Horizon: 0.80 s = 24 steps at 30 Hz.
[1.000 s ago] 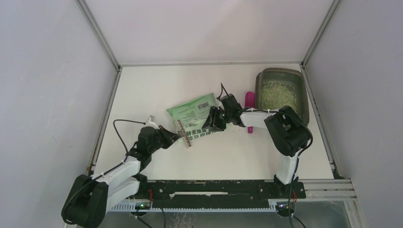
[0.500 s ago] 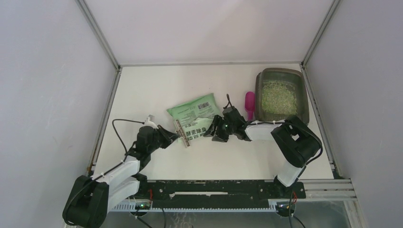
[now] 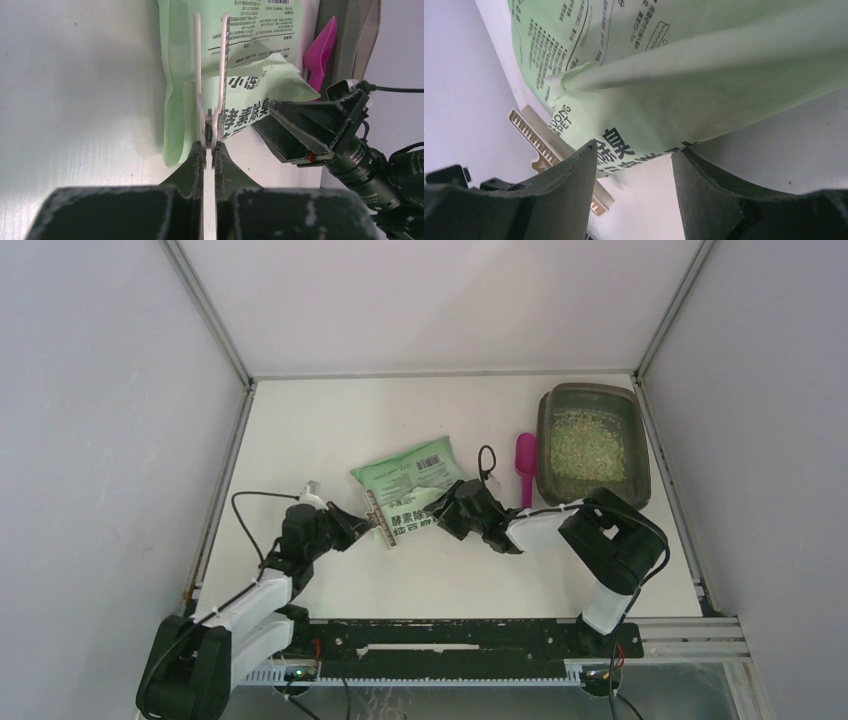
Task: Fill the litter box with clean litter
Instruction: Adjust the cat litter bag at the center of the board.
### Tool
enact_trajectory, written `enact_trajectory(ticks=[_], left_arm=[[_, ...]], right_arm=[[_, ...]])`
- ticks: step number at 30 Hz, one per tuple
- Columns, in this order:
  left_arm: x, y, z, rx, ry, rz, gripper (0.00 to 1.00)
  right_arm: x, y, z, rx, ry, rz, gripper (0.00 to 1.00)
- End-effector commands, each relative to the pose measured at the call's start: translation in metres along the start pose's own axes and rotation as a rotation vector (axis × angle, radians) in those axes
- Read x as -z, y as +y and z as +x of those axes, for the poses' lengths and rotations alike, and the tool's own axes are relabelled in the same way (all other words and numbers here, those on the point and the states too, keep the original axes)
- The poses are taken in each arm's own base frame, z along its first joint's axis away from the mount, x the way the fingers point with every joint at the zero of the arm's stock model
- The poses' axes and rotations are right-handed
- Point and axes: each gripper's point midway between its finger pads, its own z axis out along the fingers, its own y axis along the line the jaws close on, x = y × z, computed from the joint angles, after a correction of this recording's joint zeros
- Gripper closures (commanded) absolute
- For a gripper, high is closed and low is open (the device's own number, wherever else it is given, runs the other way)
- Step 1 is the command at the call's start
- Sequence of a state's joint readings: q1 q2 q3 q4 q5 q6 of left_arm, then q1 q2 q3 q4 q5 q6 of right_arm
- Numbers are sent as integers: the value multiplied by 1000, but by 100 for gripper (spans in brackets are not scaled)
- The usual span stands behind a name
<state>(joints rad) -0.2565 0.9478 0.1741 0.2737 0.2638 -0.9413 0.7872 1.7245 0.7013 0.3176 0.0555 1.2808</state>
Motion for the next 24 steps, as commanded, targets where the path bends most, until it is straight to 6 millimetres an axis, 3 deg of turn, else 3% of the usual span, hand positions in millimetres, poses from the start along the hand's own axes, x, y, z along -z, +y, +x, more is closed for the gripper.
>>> enact_trajectory(ticks=[1, 10, 12, 16, 20, 24], left_arm=[[2, -18, -14, -39, -24, 67, 100], [5, -23, -16, -32, -20, 96, 100], [7, -25, -16, -31, -21, 103, 100], [12, -27, -17, -28, -27, 108, 100], [23, -31, -19, -24, -45, 115, 100], [37, -30, -22, -18, -82, 96, 100]], right_arm=[[-13, -35, -9, -78, -150, 113, 36], [-35, -29, 3, -123, -193, 45, 37], [-39, -23, 4, -121, -193, 7, 45], [-40, -10, 2, -105, -189, -50, 78], [-32, 5, -5, -82, -199, -91, 98], [-19, 26, -20, -81, -220, -144, 100]])
